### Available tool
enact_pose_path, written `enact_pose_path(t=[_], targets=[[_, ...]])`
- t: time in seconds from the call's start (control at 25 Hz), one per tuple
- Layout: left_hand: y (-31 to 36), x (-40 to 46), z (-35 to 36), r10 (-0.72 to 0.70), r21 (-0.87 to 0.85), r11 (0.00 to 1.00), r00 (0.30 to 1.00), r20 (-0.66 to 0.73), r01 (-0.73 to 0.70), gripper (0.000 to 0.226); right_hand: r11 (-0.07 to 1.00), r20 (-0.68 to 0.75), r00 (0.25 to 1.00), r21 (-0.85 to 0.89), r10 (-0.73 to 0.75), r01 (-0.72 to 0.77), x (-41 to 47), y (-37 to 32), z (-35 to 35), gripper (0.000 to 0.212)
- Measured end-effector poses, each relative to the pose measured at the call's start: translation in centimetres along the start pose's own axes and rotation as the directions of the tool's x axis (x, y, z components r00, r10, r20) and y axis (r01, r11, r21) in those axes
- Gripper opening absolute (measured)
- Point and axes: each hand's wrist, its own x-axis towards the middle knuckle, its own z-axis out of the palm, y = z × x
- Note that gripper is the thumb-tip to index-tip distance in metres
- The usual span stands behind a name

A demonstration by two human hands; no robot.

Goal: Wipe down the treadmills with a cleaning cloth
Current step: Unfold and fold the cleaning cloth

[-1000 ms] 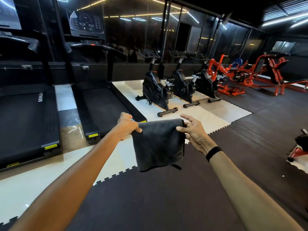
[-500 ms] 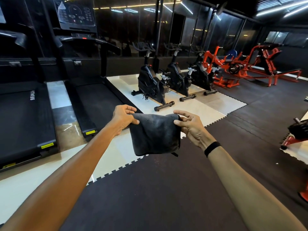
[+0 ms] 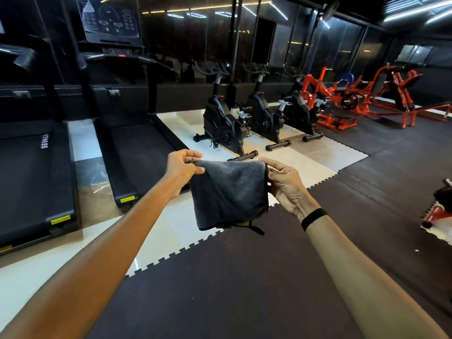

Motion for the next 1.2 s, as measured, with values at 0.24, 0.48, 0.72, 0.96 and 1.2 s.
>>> enact_pose_path(t=[0.24, 0.48, 0.72, 0.96, 1.2], targets=[[0.9, 5.6, 5.0, 0.058, 0.107, 0.993, 0.998, -0.009, -0.057, 0.039, 0.984, -0.060, 0.996, -0.168, -0.070, 0.059, 6.9, -1.1, -3.6, 0.032], [0.4, 9.2, 6.8, 0.142, 0.235, 0.965, 0.986, -0.090, -0.118, 0.018, 0.887, -0.056, 0.965, -0.411, -0.256, 0.212, 12.7, -0.9, -7.0, 0.035], [-0.1, 14.0, 5.8, 0.232, 0.403, 0.887, 0.972, 0.029, -0.224, 0.009, 0.819, 0.014, 0.957, -0.514, -0.290, 0.255, 17.7, 0.9, -6.5, 0.049], [0.3, 20.0, 3.5, 0.232, 0.375, 0.889, 0.965, 0.124, -0.261, 0.014, 0.776, 0.035, 0.962, -0.584, -0.270, 0.239, 22.0, 0.5, -4.6, 0.053], [0.6, 23.2, 1.3, 0.164, 0.186, 0.963, 0.973, 0.162, -0.193, 0.010, 0.836, -0.009, 0.986, -0.532, -0.167, 0.137, 25.0, -0.2, -1.6, 0.059]])
